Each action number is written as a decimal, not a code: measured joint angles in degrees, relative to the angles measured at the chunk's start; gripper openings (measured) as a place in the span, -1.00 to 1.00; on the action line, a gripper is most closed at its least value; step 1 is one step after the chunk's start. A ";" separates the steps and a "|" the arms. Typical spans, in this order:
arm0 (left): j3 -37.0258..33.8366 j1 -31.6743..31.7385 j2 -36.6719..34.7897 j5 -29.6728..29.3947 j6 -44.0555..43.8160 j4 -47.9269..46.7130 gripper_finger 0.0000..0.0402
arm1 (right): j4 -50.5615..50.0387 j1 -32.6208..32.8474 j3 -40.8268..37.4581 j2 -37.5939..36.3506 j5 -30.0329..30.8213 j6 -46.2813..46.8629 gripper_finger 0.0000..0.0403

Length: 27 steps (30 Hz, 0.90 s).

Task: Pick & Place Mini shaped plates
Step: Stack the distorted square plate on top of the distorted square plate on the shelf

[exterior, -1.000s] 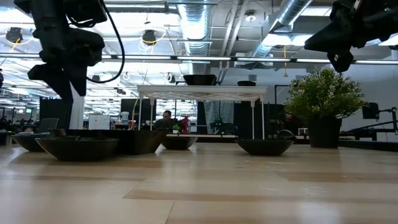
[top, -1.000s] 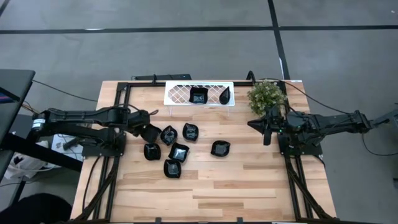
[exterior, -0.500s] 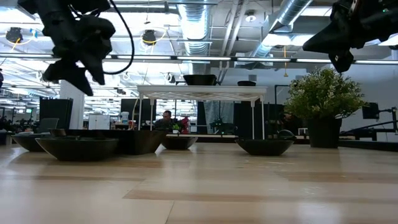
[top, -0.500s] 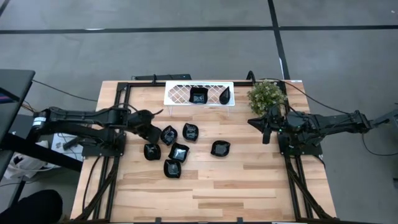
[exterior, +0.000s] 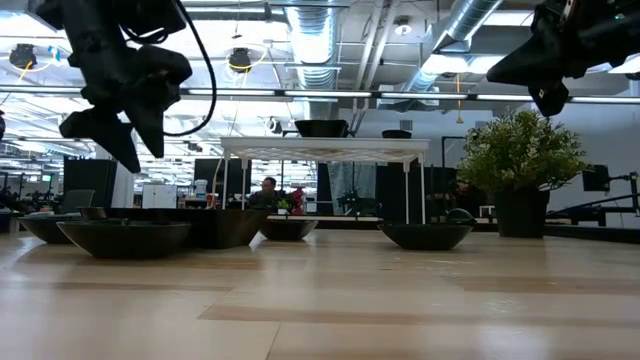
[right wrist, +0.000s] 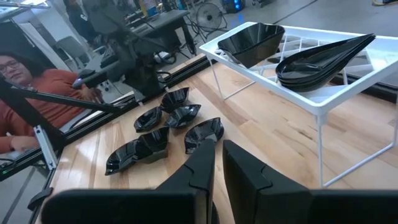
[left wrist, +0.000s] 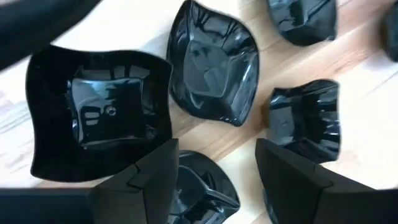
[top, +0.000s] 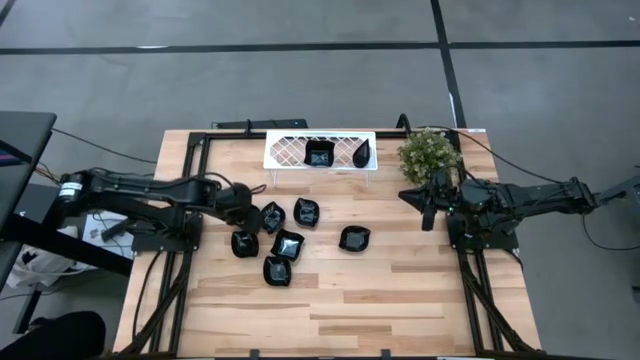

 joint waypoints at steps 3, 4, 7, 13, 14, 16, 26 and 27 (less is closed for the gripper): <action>0.00 0.02 1.47 -0.02 -0.22 0.07 0.07 | 0.00 0.00 0.00 0.00 0.23 0.14 -0.86; 0.00 0.02 1.78 -0.07 -0.22 0.09 0.07 | 0.00 0.00 0.00 0.02 0.24 0.14 -0.86; 0.00 0.00 2.05 -0.01 -0.22 0.35 0.07 | 0.00 0.00 0.02 0.00 0.24 0.14 -0.87; 0.00 0.00 2.07 -2.55 -1.43 0.40 0.07 | 0.00 0.01 0.02 0.00 0.26 0.14 -0.86; 0.00 0.00 2.07 -2.58 -1.56 0.42 0.07 | 0.00 0.02 0.02 0.00 0.26 0.11 -0.86; 0.00 -0.40 2.72 -2.58 -1.70 0.62 0.07 | 0.00 0.00 0.02 0.00 0.26 0.04 -0.86; 0.00 -2.51 6.05 -2.81 -3.22 1.10 0.07 | -0.02 0.02 0.02 0.00 0.42 -0.31 -0.86; 0.00 -2.50 6.05 -2.84 -3.22 1.14 0.07 | -0.02 0.00 0.02 0.00 0.42 -0.32 -0.87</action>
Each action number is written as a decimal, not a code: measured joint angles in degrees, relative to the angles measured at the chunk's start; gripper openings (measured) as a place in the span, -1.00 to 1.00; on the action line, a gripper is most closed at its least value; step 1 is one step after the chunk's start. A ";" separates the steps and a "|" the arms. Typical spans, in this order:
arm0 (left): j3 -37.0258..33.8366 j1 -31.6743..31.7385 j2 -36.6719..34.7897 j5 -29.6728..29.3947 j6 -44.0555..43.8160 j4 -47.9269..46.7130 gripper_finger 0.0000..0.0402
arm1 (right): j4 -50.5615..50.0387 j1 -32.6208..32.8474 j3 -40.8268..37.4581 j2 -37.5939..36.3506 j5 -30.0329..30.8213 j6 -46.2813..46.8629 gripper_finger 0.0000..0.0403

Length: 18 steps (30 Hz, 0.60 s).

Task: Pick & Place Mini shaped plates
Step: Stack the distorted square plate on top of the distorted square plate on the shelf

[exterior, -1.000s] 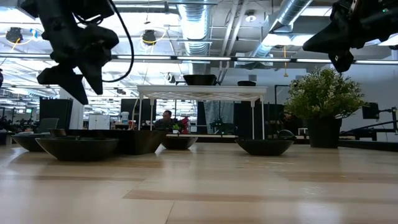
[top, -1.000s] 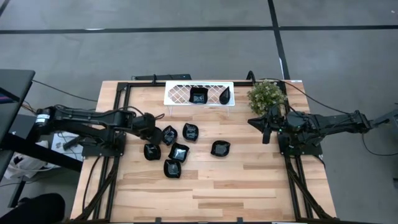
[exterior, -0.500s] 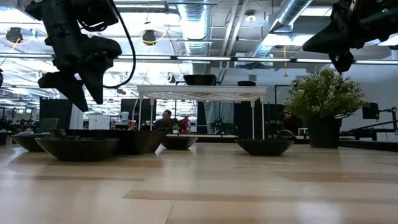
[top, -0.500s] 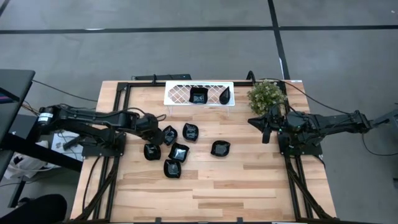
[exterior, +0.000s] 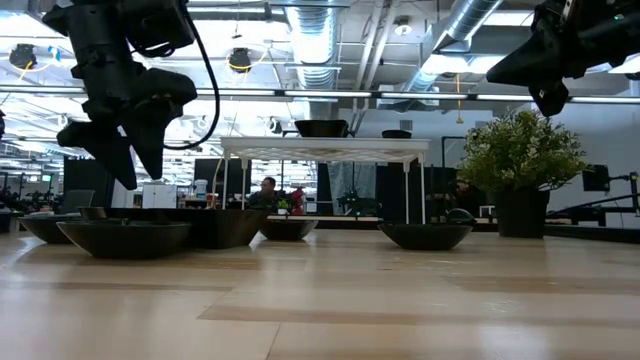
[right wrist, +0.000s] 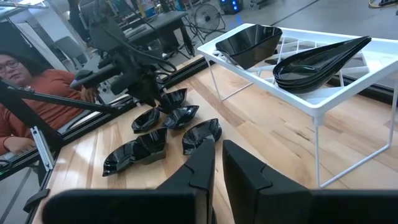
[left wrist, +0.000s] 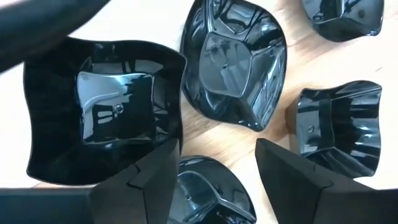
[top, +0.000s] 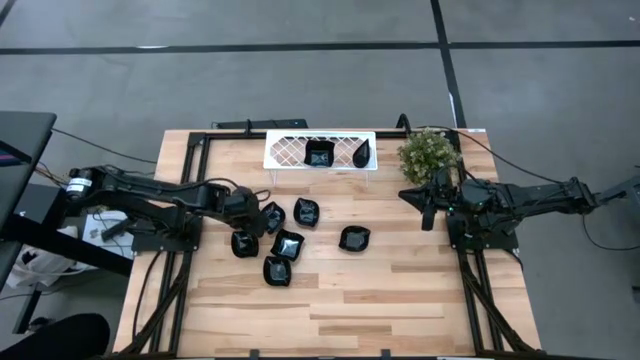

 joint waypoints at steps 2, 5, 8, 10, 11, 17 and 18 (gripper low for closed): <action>0.00 0.01 0.18 -0.15 0.01 0.27 0.07 | 0.00 0.02 0.00 0.00 0.02 0.00 -0.87; -0.17 0.01 1.16 -0.15 0.01 0.41 0.07 | 0.00 0.02 0.00 0.01 0.00 0.00 -0.86; -0.62 -0.44 2.72 -0.14 0.01 0.56 0.07 | 0.00 0.02 0.00 0.02 0.00 0.00 -0.86; -0.68 -0.93 3.34 0.10 0.02 0.35 0.07 | 0.02 0.02 0.00 0.00 0.00 0.00 -0.86; -0.68 -1.16 3.40 0.15 0.03 0.39 0.07 | 0.00 0.02 0.00 0.02 0.00 0.00 -0.87; -1.57 -1.52 3.34 -0.56 0.03 0.75 0.07 | 0.00 0.02 0.00 0.00 0.00 -0.02 -0.86; -1.92 -1.52 3.34 -0.57 0.01 0.54 0.07 | 0.00 0.02 0.00 0.02 0.00 -0.02 -0.86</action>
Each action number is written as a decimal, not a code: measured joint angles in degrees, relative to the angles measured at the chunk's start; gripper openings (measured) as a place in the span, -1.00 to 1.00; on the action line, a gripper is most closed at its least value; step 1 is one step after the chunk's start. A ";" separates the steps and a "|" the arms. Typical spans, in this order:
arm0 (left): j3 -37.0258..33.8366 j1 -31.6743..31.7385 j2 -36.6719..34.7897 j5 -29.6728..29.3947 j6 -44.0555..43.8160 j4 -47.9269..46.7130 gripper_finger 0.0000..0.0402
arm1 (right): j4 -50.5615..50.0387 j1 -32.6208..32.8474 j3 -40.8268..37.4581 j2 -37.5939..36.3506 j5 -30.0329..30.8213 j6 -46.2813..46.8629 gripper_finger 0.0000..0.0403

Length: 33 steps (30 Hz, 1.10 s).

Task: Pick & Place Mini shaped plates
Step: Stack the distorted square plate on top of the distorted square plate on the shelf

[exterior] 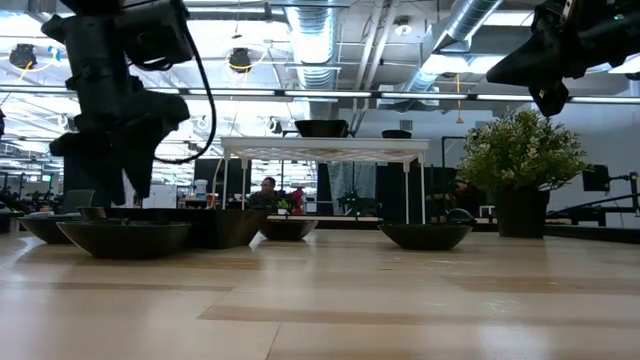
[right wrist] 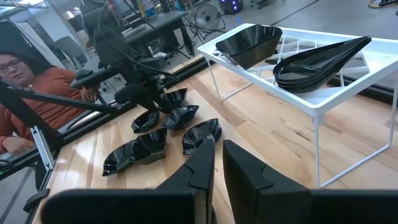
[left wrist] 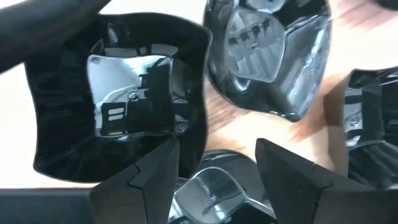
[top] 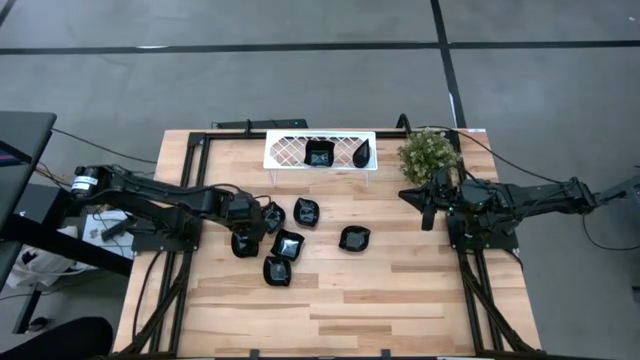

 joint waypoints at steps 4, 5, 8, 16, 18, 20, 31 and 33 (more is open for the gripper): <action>-0.53 0.00 0.00 -0.02 0.00 0.58 0.07 | 0.00 0.00 0.00 -0.02 0.01 -0.11 -0.86; -0.60 0.00 0.00 -0.02 0.01 0.81 0.07 | 0.00 0.00 0.00 -0.01 0.00 -0.13 -0.87; -0.61 0.00 0.00 -0.29 0.01 1.53 0.07 | 0.00 0.00 0.00 -0.02 0.01 -0.11 -0.86; -0.62 0.00 0.26 -1.11 0.02 3.30 0.07 | 0.02 0.00 0.00 0.00 0.00 -0.05 -0.87; -0.62 0.00 0.26 -1.09 0.02 3.44 0.07 | 0.02 0.00 0.00 -0.02 0.01 -0.02 -0.86; -0.62 0.00 0.26 -1.09 0.02 3.53 0.07 | 0.02 0.00 0.00 0.00 0.00 0.02 -0.86; -0.61 0.00 0.26 -1.09 0.02 3.90 0.07 | 0.02 0.00 0.00 -0.01 0.00 0.02 -0.86; -0.60 0.00 0.26 -1.09 0.02 3.90 0.07 | 0.02 0.00 0.00 -0.02 0.00 0.02 -0.86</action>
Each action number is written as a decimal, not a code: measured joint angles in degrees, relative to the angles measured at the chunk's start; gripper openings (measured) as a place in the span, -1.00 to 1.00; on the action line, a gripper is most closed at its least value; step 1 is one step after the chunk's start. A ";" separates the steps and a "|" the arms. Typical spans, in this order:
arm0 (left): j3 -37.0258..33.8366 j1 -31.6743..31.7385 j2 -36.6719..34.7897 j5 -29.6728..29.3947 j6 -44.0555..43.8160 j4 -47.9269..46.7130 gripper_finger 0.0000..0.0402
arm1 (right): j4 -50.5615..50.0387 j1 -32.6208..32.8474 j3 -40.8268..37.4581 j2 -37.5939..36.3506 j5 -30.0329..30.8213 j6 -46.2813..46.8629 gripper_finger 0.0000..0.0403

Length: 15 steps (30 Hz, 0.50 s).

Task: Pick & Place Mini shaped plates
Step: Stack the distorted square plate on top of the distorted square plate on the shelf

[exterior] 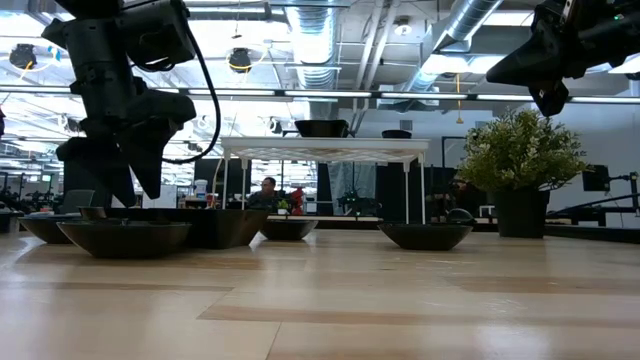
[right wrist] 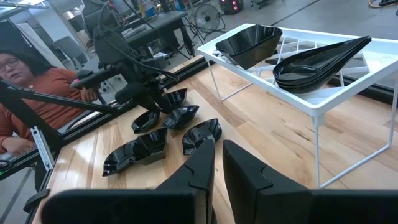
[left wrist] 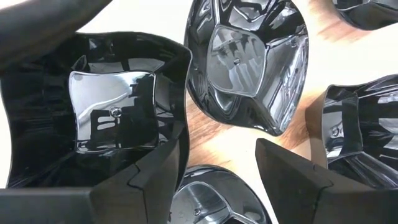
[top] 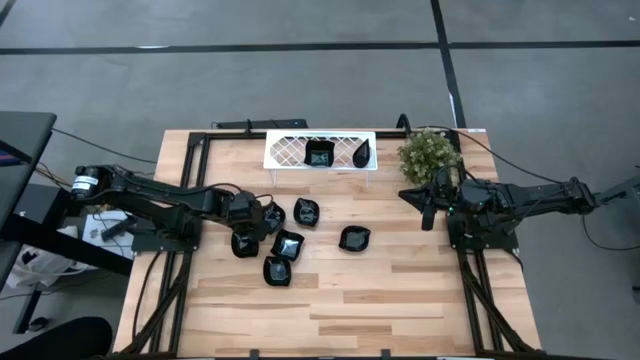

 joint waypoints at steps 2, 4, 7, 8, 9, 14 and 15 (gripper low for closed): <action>-0.02 0.00 0.00 0.00 0.00 0.00 0.07 | 0.00 0.00 0.00 0.01 0.00 0.00 -0.86; -0.01 0.00 0.00 0.00 0.00 0.00 0.07 | 0.00 0.00 0.00 0.02 0.00 0.00 -0.87; 0.00 0.00 0.00 0.00 0.20 0.07 0.07 | 0.00 0.00 0.00 0.00 0.00 0.00 -0.86; 0.00 0.00 0.00 0.00 0.20 0.13 0.07 | 0.00 0.00 0.00 0.00 0.00 0.00 -0.86; -0.01 0.00 0.00 0.00 0.20 0.27 0.07 | 0.00 0.00 0.00 0.02 0.00 -0.01 -0.86; 0.00 0.00 0.00 0.00 0.20 0.42 0.07 | 0.00 0.00 0.00 0.00 0.00 -0.02 -0.86; 0.00 0.00 0.00 0.00 0.20 0.42 0.07 | 0.00 0.00 0.00 0.00 0.00 -0.02 -0.86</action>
